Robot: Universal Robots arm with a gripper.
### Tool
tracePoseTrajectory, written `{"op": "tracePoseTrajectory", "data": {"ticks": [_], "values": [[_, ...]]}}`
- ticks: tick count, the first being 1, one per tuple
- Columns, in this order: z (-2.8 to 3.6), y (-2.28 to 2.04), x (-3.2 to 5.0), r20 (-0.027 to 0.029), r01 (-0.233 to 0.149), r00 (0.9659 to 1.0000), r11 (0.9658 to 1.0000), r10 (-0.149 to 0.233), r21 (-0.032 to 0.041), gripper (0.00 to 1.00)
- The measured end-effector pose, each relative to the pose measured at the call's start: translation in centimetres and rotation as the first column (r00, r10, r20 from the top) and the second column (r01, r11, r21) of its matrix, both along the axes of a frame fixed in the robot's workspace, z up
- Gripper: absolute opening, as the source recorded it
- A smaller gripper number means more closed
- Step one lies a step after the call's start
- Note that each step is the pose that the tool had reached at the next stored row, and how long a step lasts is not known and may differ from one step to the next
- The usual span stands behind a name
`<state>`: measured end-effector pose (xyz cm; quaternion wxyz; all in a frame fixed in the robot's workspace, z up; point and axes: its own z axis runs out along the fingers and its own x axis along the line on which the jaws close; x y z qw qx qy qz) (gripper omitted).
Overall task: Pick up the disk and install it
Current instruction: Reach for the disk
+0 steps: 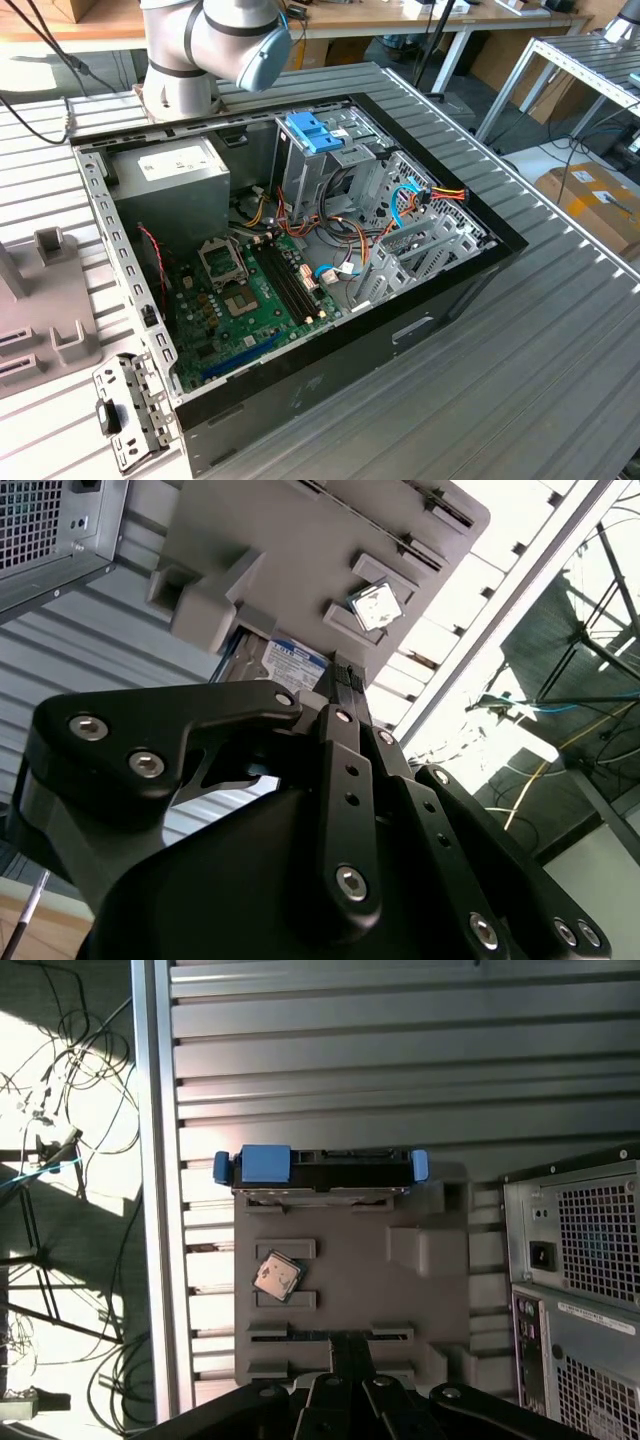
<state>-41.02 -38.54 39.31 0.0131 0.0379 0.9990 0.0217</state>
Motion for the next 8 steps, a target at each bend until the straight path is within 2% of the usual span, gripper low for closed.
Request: {"op": "tracePoseTrajectory", "data": {"ticks": [8], "values": [[0.00,0.72,0.00,-0.0001,0.000,1.0000,1.0000,0.000,-0.0001,0.11]]}}
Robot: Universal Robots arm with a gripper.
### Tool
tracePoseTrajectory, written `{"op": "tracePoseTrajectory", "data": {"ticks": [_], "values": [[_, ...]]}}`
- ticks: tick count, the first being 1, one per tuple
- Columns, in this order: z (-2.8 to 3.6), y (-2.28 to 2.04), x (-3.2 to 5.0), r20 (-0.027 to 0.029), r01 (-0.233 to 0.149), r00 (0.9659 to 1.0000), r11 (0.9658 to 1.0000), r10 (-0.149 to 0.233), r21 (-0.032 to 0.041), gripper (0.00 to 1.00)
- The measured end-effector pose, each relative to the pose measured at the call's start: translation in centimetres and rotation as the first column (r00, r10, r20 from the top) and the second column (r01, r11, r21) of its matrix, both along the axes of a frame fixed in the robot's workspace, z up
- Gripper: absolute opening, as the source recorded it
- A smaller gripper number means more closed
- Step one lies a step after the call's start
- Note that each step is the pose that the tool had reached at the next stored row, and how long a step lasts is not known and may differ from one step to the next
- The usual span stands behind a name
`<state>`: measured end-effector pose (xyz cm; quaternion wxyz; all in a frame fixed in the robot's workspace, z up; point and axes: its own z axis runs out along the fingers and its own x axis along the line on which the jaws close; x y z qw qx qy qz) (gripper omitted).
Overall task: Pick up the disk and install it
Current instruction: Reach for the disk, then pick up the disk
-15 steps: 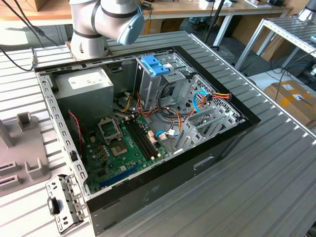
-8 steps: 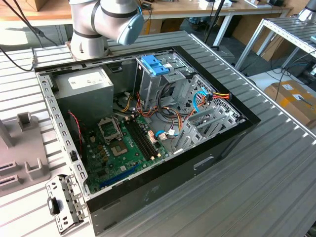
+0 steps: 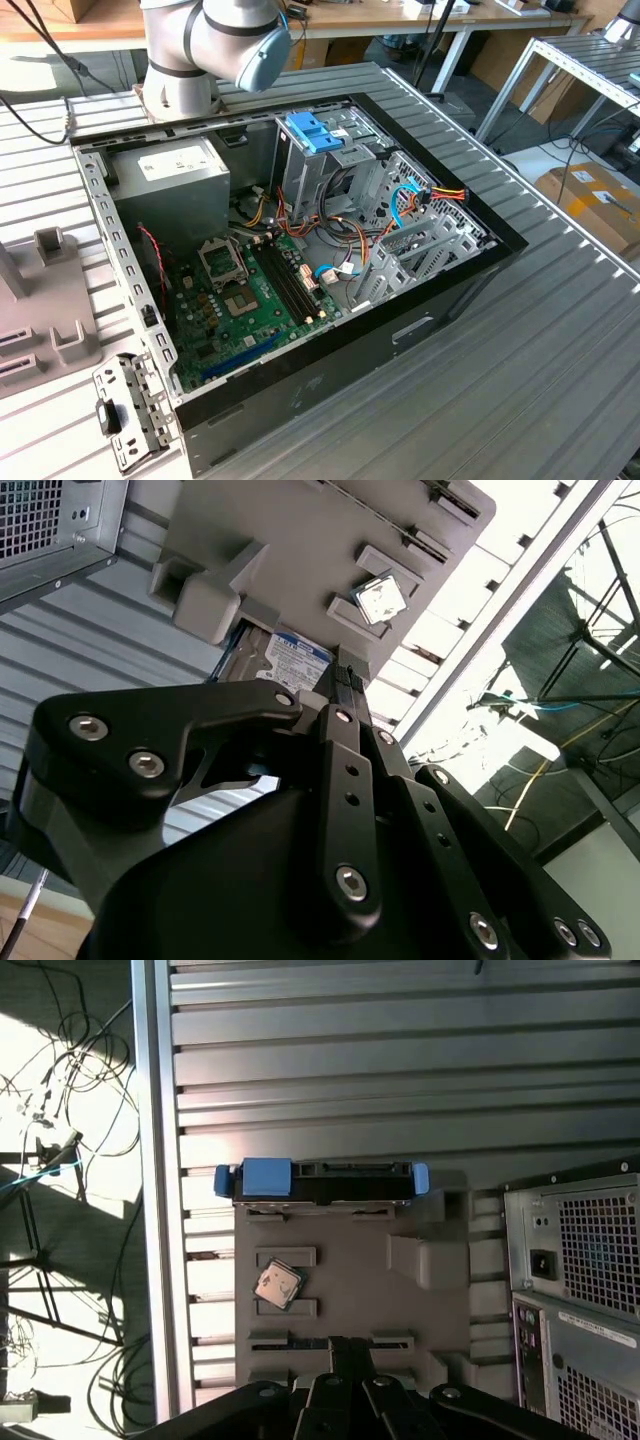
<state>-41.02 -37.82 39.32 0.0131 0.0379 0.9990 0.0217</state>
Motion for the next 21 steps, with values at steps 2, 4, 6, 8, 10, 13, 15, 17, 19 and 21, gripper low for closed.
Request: {"op": "tracePoseTrajectory", "data": {"ticks": [2,4,6,8,10,13,15,17,19,21], "values": [[-0.02,1.34,0.00,0.0001,0.000,1.0000,1.0000,0.000,0.0001,0.11],[-0.02,3.39,0.00,0.0000,0.000,1.0000,1.0000,0.000,0.0000,0.11],[-0.03,4.16,0.00,0.0000,0.000,1.0000,1.0000,0.000,0.0001,0.11],[-0.03,4.37,0.00,0.0000,0.000,1.0000,1.0000,0.000,0.0000,0.11],[-0.04,4.56,0.00,0.0001,0.000,1.0000,1.0000,0.000,0.0001,0.11],[-0.03,4.58,0.00,0.0000,0.000,1.0000,1.0000,0.000,0.0000,0.11],[-0.03,4.59,0.00,0.0000,0.000,1.0000,1.0000,0.000,0.0000,0.11],[-0.03,4.60,0.00,0.0000,0.000,1.0000,1.0000,0.000,0.0000,0.11],[-0.03,4.60,0.00,0.0000,0.000,1.0000,1.0000,0.000,0.0000,0.11],[-0.03,4.60,0.00,0.0000,0.000,1.0000,1.0000,0.000,0.0000,0.11]]}}
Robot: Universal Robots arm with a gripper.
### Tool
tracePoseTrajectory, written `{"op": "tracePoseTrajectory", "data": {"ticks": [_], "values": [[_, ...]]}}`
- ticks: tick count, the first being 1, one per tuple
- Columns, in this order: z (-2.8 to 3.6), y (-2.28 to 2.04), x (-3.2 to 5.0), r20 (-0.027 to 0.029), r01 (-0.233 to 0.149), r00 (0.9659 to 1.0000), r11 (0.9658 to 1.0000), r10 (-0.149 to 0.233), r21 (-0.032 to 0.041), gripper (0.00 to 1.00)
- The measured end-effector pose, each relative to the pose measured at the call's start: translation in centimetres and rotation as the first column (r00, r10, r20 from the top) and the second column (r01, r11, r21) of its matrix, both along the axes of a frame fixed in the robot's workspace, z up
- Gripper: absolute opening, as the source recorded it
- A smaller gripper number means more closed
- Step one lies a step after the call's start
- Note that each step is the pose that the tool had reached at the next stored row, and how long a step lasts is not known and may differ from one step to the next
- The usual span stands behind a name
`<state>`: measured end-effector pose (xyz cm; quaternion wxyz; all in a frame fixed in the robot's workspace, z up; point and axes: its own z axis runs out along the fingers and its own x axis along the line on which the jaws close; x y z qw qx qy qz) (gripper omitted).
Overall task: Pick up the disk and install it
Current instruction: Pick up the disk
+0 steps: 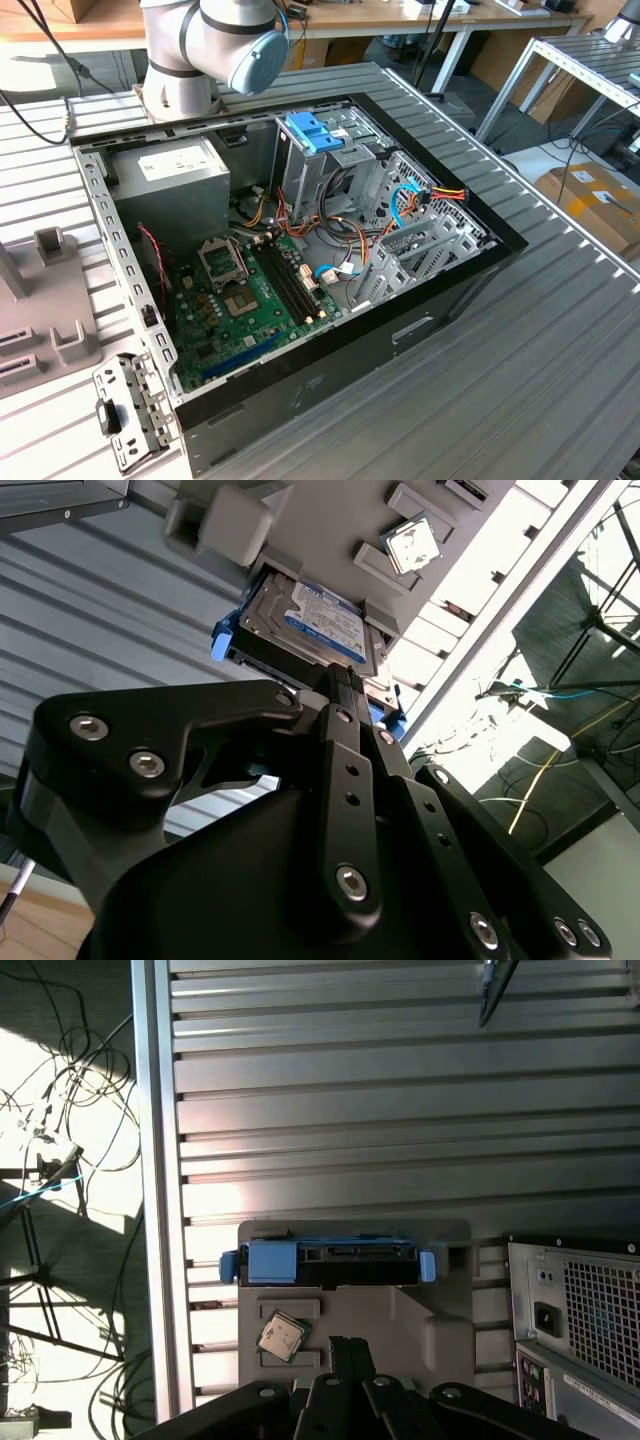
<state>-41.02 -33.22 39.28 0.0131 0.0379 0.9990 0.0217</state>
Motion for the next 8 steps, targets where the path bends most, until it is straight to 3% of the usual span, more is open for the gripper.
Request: {"op": "tracePoseTrajectory", "data": {"ticks": [8], "values": [[0.00,0.01,0.00,-0.0001,-0.015,0.9999,0.9999,0.015,-0.0001,0.11]]}}
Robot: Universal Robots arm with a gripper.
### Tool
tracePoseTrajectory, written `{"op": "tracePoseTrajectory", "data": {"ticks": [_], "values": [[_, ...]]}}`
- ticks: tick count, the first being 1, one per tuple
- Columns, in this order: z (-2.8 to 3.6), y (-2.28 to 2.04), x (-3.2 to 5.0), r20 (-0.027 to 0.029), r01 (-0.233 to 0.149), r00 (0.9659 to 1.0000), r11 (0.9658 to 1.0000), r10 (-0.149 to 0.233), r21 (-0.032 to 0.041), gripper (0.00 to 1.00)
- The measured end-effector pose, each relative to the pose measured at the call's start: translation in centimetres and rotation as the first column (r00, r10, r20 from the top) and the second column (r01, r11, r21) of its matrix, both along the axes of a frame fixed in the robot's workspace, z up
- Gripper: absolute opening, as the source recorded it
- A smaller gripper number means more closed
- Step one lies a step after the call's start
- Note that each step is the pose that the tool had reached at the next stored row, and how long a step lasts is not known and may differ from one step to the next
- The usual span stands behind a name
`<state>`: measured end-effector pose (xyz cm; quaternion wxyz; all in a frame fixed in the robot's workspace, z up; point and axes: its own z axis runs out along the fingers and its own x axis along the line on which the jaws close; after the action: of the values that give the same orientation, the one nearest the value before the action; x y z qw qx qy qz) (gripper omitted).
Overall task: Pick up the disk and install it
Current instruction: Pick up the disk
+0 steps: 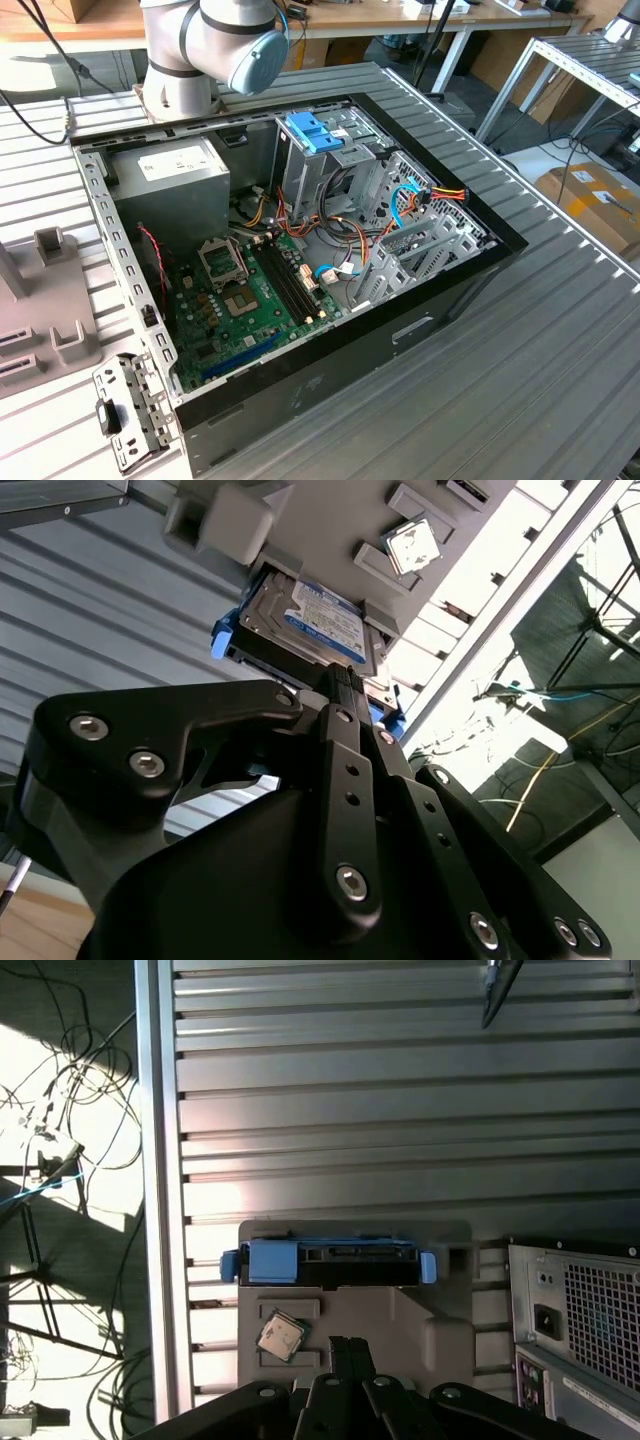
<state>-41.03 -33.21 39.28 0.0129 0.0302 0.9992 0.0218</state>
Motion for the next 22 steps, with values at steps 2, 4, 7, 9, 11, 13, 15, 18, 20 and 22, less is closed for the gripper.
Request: {"op": "tracePoseTrajectory", "data": {"ticks": [2,4,7,9,11,13,15,18,20,22], "values": [[0.00,0.00,0.00,0.0001,-0.014,0.9999,0.9999,0.014,0.0000,0.11],[0.00,0.00,0.00,0.0000,-0.021,0.9998,0.9998,0.021,0.0000,0.11],[0.00,0.00,0.00,0.0001,-0.034,0.9994,0.9994,0.034,0.0000,0.11],[0.00,0.00,0.00,0.0001,-0.044,0.9990,0.9990,0.044,-0.0002,0.11],[0.00,0.00,0.00,0.0000,-0.054,0.9985,0.9985,0.054,-0.0003,0.11],[0.00,0.00,0.00,0.0001,-0.070,0.9975,0.9975,0.070,-0.0003,0.11],[0.00,0.00,0.00,0.0000,-0.085,0.9964,0.9964,0.085,-0.0004,0.11],[0.00,0.00,0.00,0.0001,-0.104,0.9946,0.9946,0.104,-0.0003,0.11],[0.00,0.00,0.00,0.0000,-0.118,0.9930,0.9930,0.118,-0.0004,0.11],[0.00,0.00,0.00,0.0001,-0.129,0.9916,0.9916,0.129,-0.0004,0.11]]}}
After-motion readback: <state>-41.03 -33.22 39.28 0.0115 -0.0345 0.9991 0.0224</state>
